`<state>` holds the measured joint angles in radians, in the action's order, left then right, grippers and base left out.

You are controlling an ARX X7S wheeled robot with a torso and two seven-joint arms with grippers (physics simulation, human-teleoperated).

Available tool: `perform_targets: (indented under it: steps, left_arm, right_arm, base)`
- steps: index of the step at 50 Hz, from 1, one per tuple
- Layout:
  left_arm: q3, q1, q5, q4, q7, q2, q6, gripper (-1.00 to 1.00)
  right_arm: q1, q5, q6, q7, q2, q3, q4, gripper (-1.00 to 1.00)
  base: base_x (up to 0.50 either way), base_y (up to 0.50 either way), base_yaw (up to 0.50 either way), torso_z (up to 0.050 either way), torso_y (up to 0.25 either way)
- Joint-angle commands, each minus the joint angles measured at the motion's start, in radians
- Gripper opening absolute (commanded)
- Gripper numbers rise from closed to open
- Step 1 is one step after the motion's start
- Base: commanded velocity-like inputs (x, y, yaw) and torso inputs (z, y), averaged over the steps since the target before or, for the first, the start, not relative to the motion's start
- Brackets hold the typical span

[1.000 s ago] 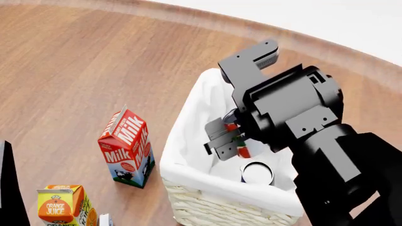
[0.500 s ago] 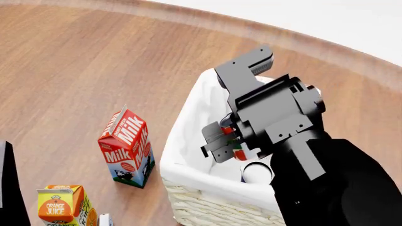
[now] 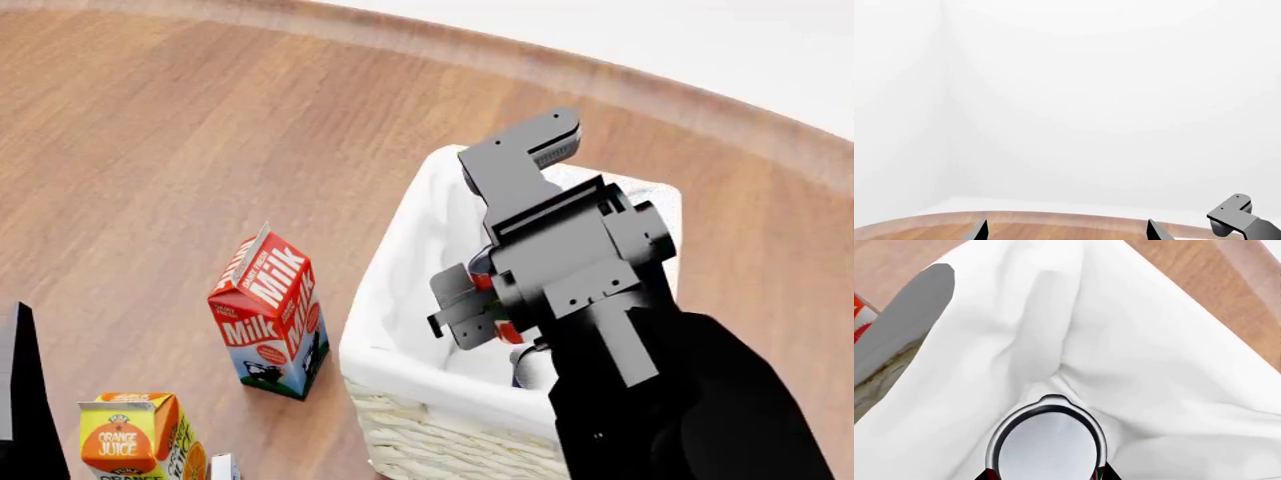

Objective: Pick up the alphabet soup and the tomato sauce, and put them in the basket.

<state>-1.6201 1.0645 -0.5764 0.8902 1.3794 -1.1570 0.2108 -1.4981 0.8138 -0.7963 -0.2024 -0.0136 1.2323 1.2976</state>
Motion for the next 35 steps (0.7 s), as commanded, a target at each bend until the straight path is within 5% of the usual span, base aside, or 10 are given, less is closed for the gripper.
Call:
perform_targets:
  steps: [1,3,4,22,35]
  left_arm:
    - [0.005,-0.004,0.000,0.003,-0.001,-0.003,-0.003,1.00]
    - [0.005,-0.006,0.002,0.003,0.000,-0.001,-0.003,1.00]
    - [0.005,-0.007,0.003,0.004,0.000,0.000,-0.005,1.00]
    - [0.015,-0.010,0.001,0.010,-0.001,-0.002,-0.008,1.00]
    - [0.023,-0.007,-0.003,0.026,0.001,0.000,-0.023,1.00]
  right_arm:
    - [0.001,-0.085,-0.003,-0.016,0.007,-0.061,0.008,-1.00]
    - [-0.001,-0.094,-0.005,-0.015,0.007,-0.069,0.008,-1.00]
    - [0.000,-0.099,-0.006,-0.016,0.007,-0.071,0.008,1.00]
    - [-0.006,-0.155,-0.026,-0.022,-0.004,-0.124,-0.001,1.00]
    - [0.029,-0.091,-0.166,0.089,-0.127,-0.166,-0.291,1.00]
  base:
    - [0.00,0.00,0.00,0.000,0.000]
    - [0.00,0.00,0.00,0.000,0.000]
    - [0.00,0.00,0.00,0.000,0.000]
    - [0.00,0.00,0.00,0.000,0.000]
    - [0.00,0.00,0.00,0.000,0.000]
